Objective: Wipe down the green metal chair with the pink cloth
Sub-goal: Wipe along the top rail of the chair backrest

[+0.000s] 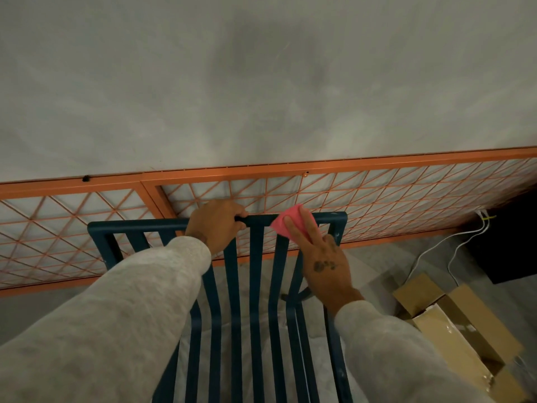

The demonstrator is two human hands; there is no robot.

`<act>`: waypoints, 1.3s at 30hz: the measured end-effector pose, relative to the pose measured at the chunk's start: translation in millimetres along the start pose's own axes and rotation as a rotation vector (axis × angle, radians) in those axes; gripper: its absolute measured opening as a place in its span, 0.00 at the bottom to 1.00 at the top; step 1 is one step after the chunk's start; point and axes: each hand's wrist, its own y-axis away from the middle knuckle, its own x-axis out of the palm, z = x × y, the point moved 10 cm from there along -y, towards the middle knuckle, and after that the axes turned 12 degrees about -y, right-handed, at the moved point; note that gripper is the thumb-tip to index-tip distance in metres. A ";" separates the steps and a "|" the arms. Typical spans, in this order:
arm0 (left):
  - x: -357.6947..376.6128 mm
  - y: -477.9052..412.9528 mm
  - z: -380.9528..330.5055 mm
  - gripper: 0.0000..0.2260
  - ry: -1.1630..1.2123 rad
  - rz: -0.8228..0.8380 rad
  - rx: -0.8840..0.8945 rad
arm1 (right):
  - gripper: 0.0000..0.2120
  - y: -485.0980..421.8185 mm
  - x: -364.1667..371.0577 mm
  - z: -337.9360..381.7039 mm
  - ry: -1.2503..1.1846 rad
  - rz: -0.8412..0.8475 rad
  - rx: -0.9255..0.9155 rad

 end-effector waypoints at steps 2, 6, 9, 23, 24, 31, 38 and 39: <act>-1.2 -0.2 -1.5 0.11 -0.018 -0.008 0.002 | 0.48 -0.4 -9.0 -13.2 0.001 -0.034 0.030; -1.4 -1.2 -0.8 0.11 -0.042 0.001 -0.007 | 0.47 -0.6 6.3 14.9 -0.066 -0.039 0.046; -1.7 -1.8 -0.8 0.10 -0.063 0.003 -0.010 | 0.46 -11.4 20.1 39.4 -0.084 0.054 0.016; -1.4 -1.1 -2.4 0.10 -0.050 -0.005 0.006 | 0.32 -25.2 -8.9 23.0 -0.027 0.086 -0.067; -0.4 -1.4 -2.5 0.10 -0.057 0.002 0.006 | 0.31 -26.3 -6.5 31.6 -0.037 0.078 -0.082; 1.6 -2.8 -3.9 0.09 -0.098 0.045 0.023 | 0.32 -23.5 -11.1 15.1 -0.017 0.125 -0.125; 12.9 -12.5 -44.1 0.09 -0.025 0.116 0.076 | 0.33 -22.9 -39.8 -9.8 -0.252 -0.020 -0.052; 15.9 -12.7 -55.0 0.09 -0.009 0.102 0.104 | 0.35 -21.7 -34.5 -10.0 -0.229 0.003 -0.038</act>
